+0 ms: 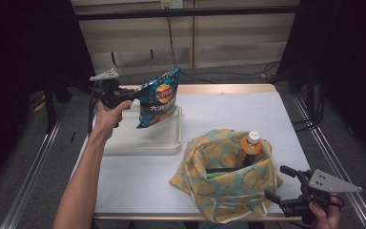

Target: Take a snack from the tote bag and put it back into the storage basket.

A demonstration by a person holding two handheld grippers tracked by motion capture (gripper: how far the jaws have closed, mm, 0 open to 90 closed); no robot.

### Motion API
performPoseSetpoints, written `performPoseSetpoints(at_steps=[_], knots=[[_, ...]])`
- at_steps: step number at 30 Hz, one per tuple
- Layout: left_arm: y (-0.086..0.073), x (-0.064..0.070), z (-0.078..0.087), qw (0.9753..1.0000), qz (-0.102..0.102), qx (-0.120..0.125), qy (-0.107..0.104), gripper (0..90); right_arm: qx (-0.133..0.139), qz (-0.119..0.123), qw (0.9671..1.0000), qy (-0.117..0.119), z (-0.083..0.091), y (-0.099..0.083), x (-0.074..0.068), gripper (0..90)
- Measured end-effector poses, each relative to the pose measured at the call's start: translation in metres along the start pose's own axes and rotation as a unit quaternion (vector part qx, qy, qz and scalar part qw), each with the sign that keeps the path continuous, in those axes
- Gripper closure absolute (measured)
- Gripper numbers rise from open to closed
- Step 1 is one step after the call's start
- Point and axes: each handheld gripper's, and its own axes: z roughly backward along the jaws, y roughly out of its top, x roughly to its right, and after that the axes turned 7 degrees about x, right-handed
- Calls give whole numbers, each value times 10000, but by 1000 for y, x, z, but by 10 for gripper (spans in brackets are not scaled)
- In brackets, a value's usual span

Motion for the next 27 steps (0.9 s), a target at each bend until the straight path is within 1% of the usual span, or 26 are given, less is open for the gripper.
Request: performPoseSetpoints(at_steps=[2, 4, 5, 7, 9, 13, 16, 17, 19, 21, 23, 25, 27], knots=[[-3, -2, -3, 10000, 11, -61, 19, 900, -15, 1, 10000, 17, 0, 0, 0, 2], [-5, -2, -6, 9999, 19, -123, -17, 900, -24, -4, 10000, 25, 0, 0, 0, 2], [-5, -1, -6, 9999, 9, -159, 5, 899, -17, -7, 10000, 23, 0, 0, 0, 2], [-6, -2, -6, 9999, 14, -158, -24, 899, -13, -7, 10000, 20, 0, 0, 0, 2], [-8, -3, -6, 9998, 88, -172, -20, 899, -22, 21, 10000, 23, 0, 0, 0, 2], [-10, -3, -7, 9997, 71, -231, -56, 899, -26, 20, 10000, 25, 0, 0, 0, 1], [-13, -5, -9, 9996, 161, -222, -76, 897, -21, 1, 10000, 23, 0, 0, 0, 1], [-15, -7, -12, 9994, 170, -282, -78, 896, -34, -7, 10000, 21, 0, 0, 0, 1], [-16, -8, -13, 9993, 208, -295, -70, 896, -26, 3, 10000, 23, 0, 0, 0, 1], [-18, -11, -15, 9991, 219, -369, -42, 895, -26, 0, 10000, 21, 0, 0, 0, 1], [-20, -13, -15, 9990, 314, -320, -57, 893, -21, 0, 10000, 18, 0, 0, 0, 1], [-20, -17, -15, 9989, 351, -303, -12, 892, -17, -2, 10000, 17, 1, 0, 0, 1], [-21, -20, -14, 9988, 355, -338, 30, 888, -20, -2, 10000, 15, 1, 0, 0, 1]])
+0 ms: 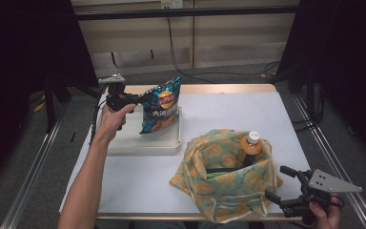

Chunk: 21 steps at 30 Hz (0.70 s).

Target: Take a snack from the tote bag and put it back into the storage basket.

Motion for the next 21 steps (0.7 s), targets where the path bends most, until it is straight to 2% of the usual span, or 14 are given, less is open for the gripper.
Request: performPoseSetpoints(at_steps=[2, 3, 5, 6, 8, 9, 11, 13, 18, 21], knots=[[0, -2, 2, 9999, 2, 19, 102, 868, -9, 15, 10000, 12, 0, 0, 0, 1], [0, -4, 3, 9998, 27, 54, 187, 827, -9, -1, 10000, 10, 0, 0, 0, 1], [2, -8, 7, 9993, 112, 132, 328, 803, -9, -2, 10000, 18, 0, 0, 0, 1], [2, -9, 9, 9993, 136, 180, 314, 801, -11, -4, 10000, 40, 0, 0, 0, 0], [4, -12, 11, 9990, 97, 157, 414, 825, -36, 4, 10000, 63, -1, 0, 0, 0], [4, -13, 11, 9992, 72, 137, 368, 825, -36, 4, 10000, 63, -1, 0, 0, 0], [4, -14, 9, 9991, 36, 110, 410, 844, -23, -19, 10000, 48, -1, 0, 0, 0], [4, -15, 7, 9987, 39, 181, 482, 839, -21, -35, 10000, 44, -1, 0, 0, 0], [10, -18, 5, 9978, -66, 115, 655, 810, -29, -14, 10000, 60, -1, 0, 0, 0], [15, -17, 4, 9978, -137, 88, 643, 811, -29, -34, 10000, 58, -1, 0, 1, 0]])
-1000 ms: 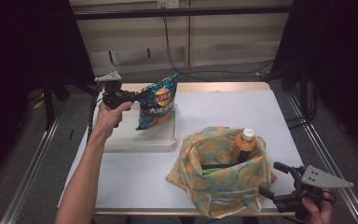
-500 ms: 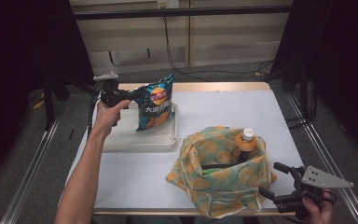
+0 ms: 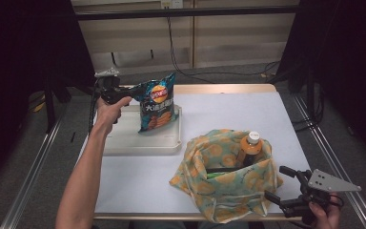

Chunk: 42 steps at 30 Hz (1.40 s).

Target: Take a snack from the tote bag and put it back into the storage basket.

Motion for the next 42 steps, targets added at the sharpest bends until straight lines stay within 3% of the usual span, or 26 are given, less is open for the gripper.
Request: performPoseSetpoints(at_steps=[3, 5, 11, 13, 17, 22, 28, 33, 37, 42], knots=[[1, 0, -4, 10000, 31, 19, -24, 834, -11, 12, 10000, 9, 0, 0, 0, 0], [2, 0, -6, 9999, -81, 78, 47, 827, -16, 49, 10000, 12, -1, 0, 0, 0], [-2, -7, -7, 9997, 6, 46, 228, 732, -20, 18, 10000, 8, 0, 0, 1, 0], [-2, -6, -6, 9997, -48, 25, 246, 713, -12, 24, 10000, 8, 0, -1, 1, 0], [-2, -6, -5, 9995, -24, -42, 304, 584, -11, 26, 10000, 35, -1, -1, 1, 0], [-9, -7, -2, 9999, 46, -29, 104, 507, -25, 26, 10000, 43, -1, 0, 0, 0], [-11, -8, 3, 9999, -20, -103, 65, 348, -29, 28, 10000, 81, -1, -1, 0, 1], [-20, -5, 11, 9999, 75, -23, 146, 341, -42, 56, 9999, 76, -1, -1, 0, 2], [-20, -1, 16, 9996, 13, -34, 294, 327, -33, 31, 10000, 61, -1, -1, 0, 2], [-20, 2, 30, 9993, -20, 155, 329, 352, -31, 45, 10000, 62, -1, -1, 0, 2]])
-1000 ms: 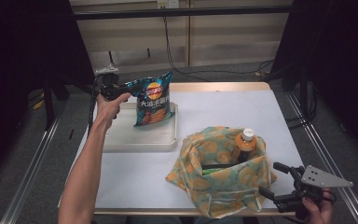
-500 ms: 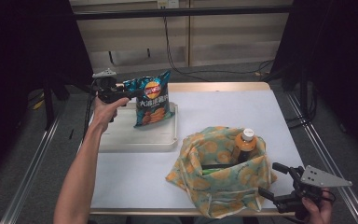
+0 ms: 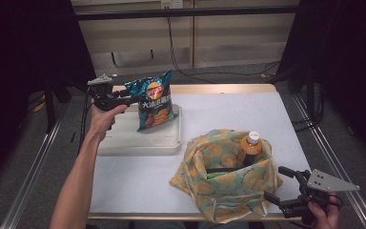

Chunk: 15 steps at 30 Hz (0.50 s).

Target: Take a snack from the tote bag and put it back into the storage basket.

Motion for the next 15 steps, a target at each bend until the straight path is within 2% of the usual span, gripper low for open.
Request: performPoseSetpoints(at_steps=[3, 4, 6, 7, 8, 9, 12, 14, 15], knots=[[-8, 0, 6, 10000, 50, 21, -24, 395, -1, -7, 10000, 8, 1, 0, 0, 2], [-12, 0, 8, 10000, -1, -11, -46, 428, -5, -14, 10000, -9, 1, 0, 0, 1], [-19, -1, 10, 9998, 56, -83, -146, 484, -4, -23, 10000, -13, 1, 0, 0, 1], [-23, 0, 11, 9996, 31, -104, -279, 531, -2, -17, 10000, 5, 1, 0, 0, 1], [-27, 1, 11, 9992, -13, -156, -369, 646, -12, 6, 10000, 16, 1, 0, 0, 1], [-31, 2, 10, 9985, -8, -246, -496, 646, -12, 6, 10000, 16, 1, 0, 0, 1], [-45, 7, 1, 9957, -187, -649, -630, 782, -3, -28, 10000, -6, 0, 0, 0, 1], [-55, 8, -7, 9945, -119, -810, -658, 839, -25, -3, 10000, -16, -1, 0, 0, 1], [-58, 8, -10, 9938, -180, -892, -633, 859, -24, -1, 10000, -13, 0, 0, 0, 1]])
